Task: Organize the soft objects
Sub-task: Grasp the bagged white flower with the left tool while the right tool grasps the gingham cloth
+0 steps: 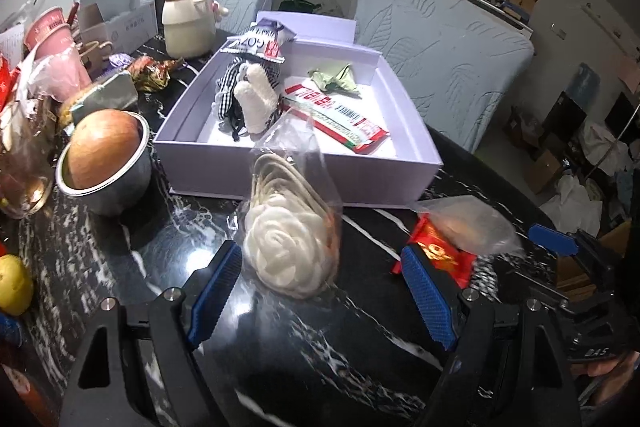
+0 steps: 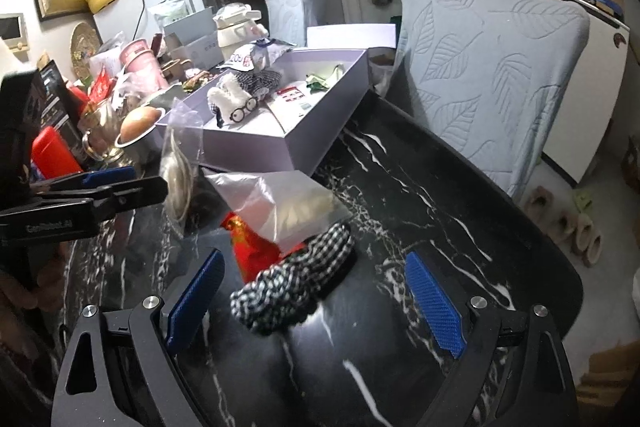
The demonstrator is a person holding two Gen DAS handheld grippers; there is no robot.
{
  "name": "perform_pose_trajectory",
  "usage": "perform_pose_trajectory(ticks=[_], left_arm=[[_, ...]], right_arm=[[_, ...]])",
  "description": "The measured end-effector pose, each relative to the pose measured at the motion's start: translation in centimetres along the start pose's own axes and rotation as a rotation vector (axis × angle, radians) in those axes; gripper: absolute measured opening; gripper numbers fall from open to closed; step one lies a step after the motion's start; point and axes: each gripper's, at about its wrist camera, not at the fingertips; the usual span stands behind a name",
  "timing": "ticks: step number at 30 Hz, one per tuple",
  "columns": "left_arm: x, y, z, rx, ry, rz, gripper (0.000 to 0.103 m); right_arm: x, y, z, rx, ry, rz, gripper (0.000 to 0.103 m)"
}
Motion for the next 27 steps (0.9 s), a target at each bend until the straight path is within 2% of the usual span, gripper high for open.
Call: perform_pose_trajectory(ticks=[7, 11, 17, 19, 20, 21, 25, 27], left_arm=[[3.2, 1.0, -1.4, 0.002, 0.023, -0.018, 0.082], [5.1, 0.9, -1.6, 0.009, 0.002, -0.075, 0.082], [5.3, 0.5, -1.3, 0.009, -0.018, -0.082, 0.082], [5.1, 0.4, -1.1, 0.013, -0.021, -0.083, 0.079], [5.0, 0.4, -1.0, 0.021, -0.014, -0.087, 0.068], [4.9, 0.3, -0.7, 0.029, -0.017, -0.090, 0.067], [4.7, -0.1, 0.0, 0.040, -0.035, -0.093, 0.063], [4.6, -0.4, 0.4, 0.054, -0.036, -0.095, 0.062]], right_arm=[[1.8, 0.9, -0.1, -0.011, 0.005, -0.031, 0.093], [2.3, 0.8, -0.3, -0.016, 0.003, -0.043, 0.093], [3.0, 0.3, -0.2, -0.003, 0.014, -0.071, 0.093], [3.0, 0.1, 0.1, 0.014, 0.012, -0.078, 0.092], [3.0, 0.0, 0.3, 0.021, 0.017, -0.080, 0.087], [3.0, -0.1, 0.4, 0.028, 0.022, -0.085, 0.079], [3.1, -0.6, 1.0, 0.067, 0.038, -0.110, 0.060], [3.1, -0.8, 1.1, 0.070, 0.058, -0.125, 0.045]])
Point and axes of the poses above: each gripper's, at about its wrist camera, not at the fingertips, and x roughly the way its jaws point, z to its right, y to its top, and after that the axes turned 1 degree about -z, right-handed
